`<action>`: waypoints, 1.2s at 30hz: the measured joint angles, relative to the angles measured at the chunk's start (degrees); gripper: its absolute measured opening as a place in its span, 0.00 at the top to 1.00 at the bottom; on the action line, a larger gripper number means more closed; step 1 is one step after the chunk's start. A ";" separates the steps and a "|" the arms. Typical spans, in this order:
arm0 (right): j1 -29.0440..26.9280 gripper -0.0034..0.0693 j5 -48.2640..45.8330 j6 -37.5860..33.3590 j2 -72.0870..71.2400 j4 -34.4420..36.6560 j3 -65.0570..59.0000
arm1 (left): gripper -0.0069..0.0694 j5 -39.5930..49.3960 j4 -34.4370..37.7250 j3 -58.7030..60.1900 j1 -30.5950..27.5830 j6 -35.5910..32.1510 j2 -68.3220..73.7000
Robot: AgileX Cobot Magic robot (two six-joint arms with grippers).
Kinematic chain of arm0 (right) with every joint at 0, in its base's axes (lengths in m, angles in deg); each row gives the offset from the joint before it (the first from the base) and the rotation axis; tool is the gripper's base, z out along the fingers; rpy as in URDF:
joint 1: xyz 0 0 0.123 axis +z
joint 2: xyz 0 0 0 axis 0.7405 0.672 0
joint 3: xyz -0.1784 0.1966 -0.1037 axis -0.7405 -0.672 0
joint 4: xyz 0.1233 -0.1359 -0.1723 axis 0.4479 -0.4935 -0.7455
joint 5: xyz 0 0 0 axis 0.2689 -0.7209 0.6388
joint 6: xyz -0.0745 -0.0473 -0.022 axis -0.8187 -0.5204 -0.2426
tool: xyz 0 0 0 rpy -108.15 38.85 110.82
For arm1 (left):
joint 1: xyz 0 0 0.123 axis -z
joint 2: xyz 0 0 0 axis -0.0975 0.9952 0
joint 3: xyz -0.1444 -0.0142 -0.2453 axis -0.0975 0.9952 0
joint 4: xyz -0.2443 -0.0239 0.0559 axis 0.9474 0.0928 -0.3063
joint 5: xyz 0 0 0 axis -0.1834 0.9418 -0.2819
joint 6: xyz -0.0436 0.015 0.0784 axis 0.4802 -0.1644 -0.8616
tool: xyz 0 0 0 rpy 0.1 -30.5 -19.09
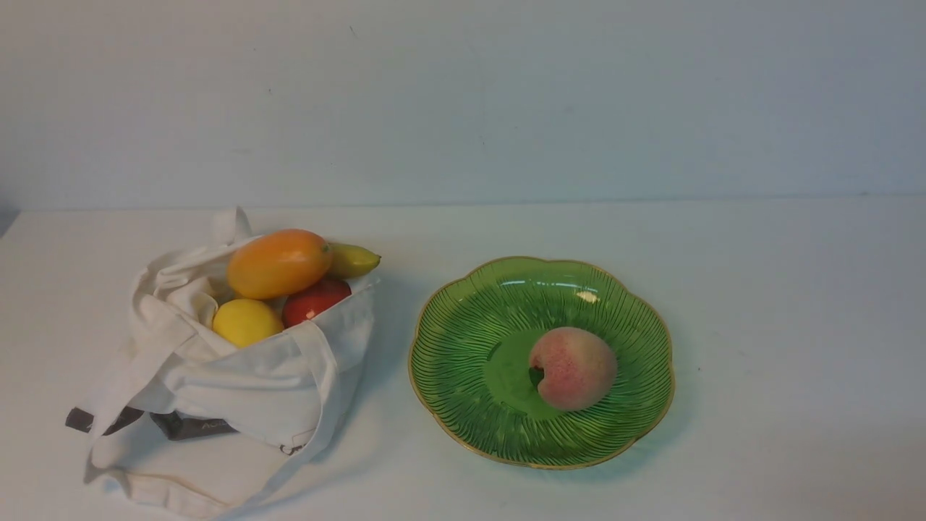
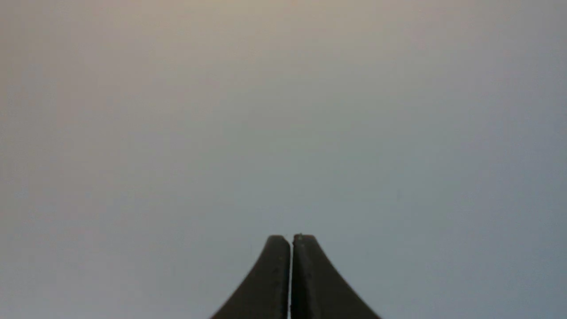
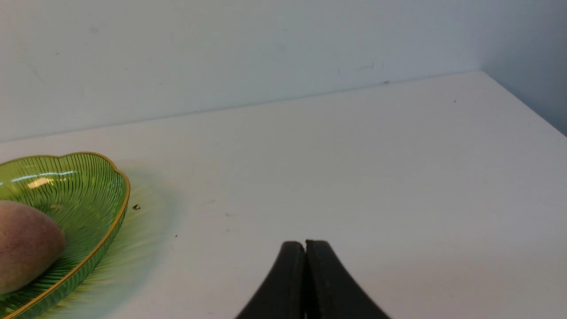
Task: Take the fruit out of the cloth bag on the white table and place them on a plate.
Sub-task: 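Reach into the cloth bag and grasp the fruit inside with the left gripper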
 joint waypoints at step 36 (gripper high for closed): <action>0.00 0.97 0.00 -0.05 0.00 0.00 0.00 | 0.84 57.77 -9.40 -62.73 -2.31 -40.48 90.03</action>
